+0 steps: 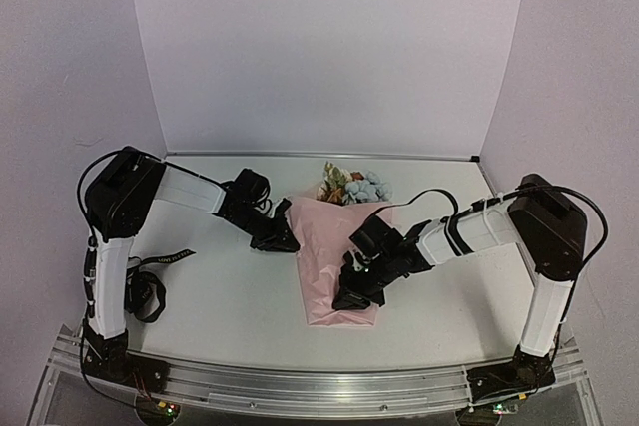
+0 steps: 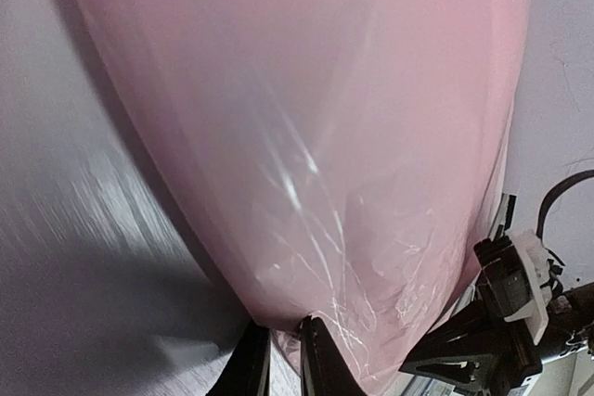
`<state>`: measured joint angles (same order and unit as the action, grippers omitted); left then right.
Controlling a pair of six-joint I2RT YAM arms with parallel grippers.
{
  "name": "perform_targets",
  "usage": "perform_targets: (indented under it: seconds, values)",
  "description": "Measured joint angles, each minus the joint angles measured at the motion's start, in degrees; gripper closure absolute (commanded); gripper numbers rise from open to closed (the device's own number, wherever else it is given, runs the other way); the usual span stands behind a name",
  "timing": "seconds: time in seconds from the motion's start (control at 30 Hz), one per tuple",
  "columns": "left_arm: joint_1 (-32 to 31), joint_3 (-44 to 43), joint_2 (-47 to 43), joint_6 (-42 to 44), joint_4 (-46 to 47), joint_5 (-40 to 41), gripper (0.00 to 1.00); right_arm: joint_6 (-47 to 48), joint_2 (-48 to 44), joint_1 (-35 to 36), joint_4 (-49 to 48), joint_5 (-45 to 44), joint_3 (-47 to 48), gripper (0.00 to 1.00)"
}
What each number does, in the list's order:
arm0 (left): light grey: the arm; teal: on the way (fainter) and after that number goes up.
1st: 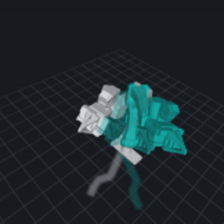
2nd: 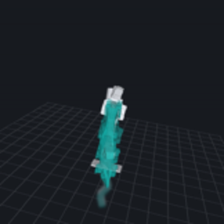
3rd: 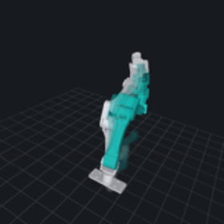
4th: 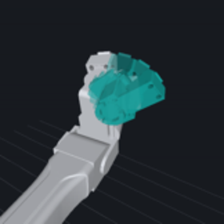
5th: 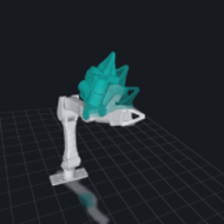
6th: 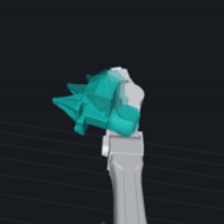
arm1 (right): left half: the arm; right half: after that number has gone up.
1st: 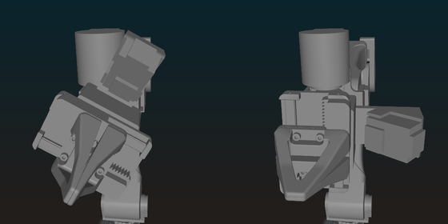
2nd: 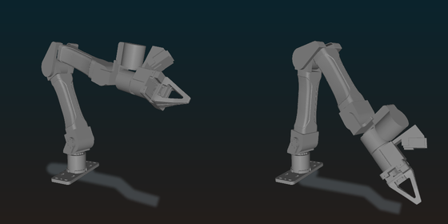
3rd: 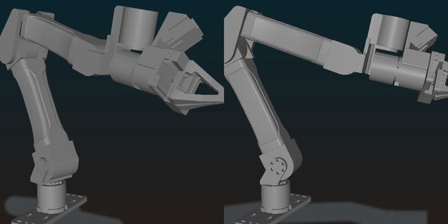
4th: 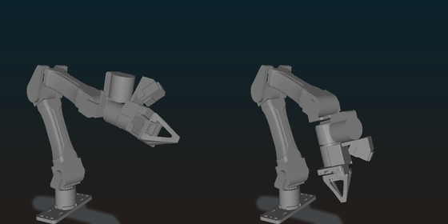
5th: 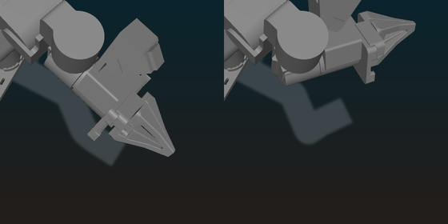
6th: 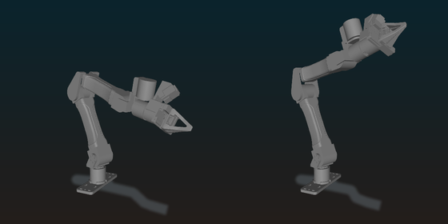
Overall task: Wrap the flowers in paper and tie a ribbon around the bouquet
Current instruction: Press the fold line of the folded wrapping paper.
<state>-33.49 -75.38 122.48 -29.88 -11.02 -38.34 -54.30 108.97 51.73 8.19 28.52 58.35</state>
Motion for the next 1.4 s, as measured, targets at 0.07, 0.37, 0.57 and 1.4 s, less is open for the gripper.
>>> perform_targets:
  seconds: [0.07,0.37,0.57,1.4]
  values:
    - [1.0,-2.3,1.5,0.4,-1.0,-1.0,0.87,0.0,0.0,0.0,-0.4,0.1,-0.2,0.95]
    - [6.2,-7.2,3.3,2.6,-3.7,-0.2,0.87,0.0,0.0,-0.3,-1.3,0.7,-0.6,0.95]
    - [3.7,0.7,-6.1,2.5,-3.5,0.0,0.88,0.0,-0.2,-0.3,-2.5,0.9,-1.5,0.96]
    - [-4.2,-1.9,1.6,2.0,-1.3,-4.3,0.88,0.0,-0.3,-0.7,-4.2,1.6,-2.7,0.97]
